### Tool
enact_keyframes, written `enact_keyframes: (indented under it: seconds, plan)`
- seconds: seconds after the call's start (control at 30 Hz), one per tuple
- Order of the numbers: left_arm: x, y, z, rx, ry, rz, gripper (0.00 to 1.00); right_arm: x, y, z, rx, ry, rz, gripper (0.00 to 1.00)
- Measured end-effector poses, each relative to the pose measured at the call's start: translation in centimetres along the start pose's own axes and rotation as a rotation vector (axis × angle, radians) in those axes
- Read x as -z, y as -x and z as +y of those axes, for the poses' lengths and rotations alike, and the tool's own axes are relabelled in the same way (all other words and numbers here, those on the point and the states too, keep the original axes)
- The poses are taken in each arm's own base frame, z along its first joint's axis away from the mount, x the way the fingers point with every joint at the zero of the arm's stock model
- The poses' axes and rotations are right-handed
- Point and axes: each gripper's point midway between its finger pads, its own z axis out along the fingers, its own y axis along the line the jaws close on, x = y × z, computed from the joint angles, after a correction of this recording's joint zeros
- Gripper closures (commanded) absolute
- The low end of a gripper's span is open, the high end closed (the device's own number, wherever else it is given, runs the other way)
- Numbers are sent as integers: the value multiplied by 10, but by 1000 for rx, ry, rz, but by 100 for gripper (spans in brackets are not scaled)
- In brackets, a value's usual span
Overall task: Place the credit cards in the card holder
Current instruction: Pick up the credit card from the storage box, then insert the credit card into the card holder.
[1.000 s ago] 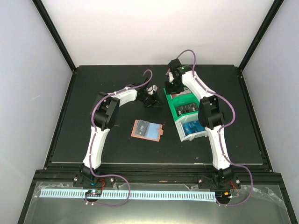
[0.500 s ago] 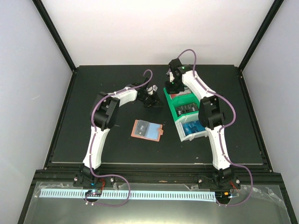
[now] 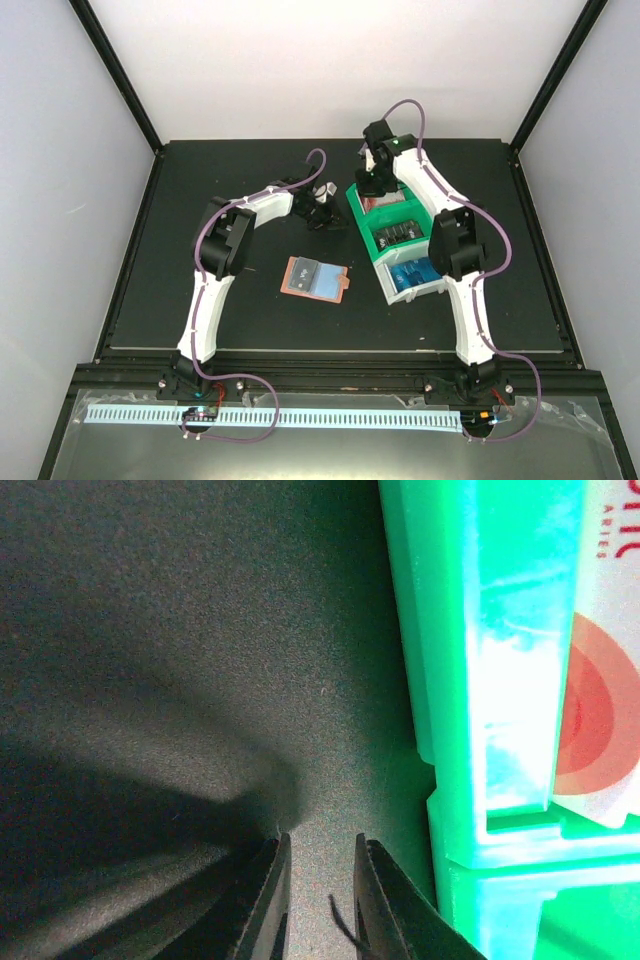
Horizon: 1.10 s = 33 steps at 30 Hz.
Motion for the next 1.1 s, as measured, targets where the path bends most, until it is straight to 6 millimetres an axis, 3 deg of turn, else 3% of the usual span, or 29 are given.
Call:
enact_keyframes:
  seconds: [0.2,0.33,0.47,0.53,0.63,0.73,0.77,1.03,1.1]
  plan:
    - [8,0,-5,-32,10,-7,65,27,7,-8,-6,-62,-67,99]
    - [26,0,-15,-73,37,-24,53,69,14,-10,-9,-90,-170,99]
    - [59,0,-34,-136,70,-74,39,118,11,-1,-31,-39,-289,99]
    - [81,-5,-44,-172,89,-108,34,143,1,9,-60,31,-346,99]
    - [114,-22,-45,-189,128,-148,28,160,-25,25,-119,162,-398,99]
    - [134,-46,-30,-170,172,-155,26,155,-54,42,-173,263,-399,99]
    - [139,-59,-16,-148,202,-148,26,148,-68,51,-191,298,-387,99]
    - [148,-127,64,-5,359,-59,35,76,-160,118,-261,434,-239,99]
    - [148,-136,73,7,376,-48,39,69,-167,123,-272,441,-227,99]
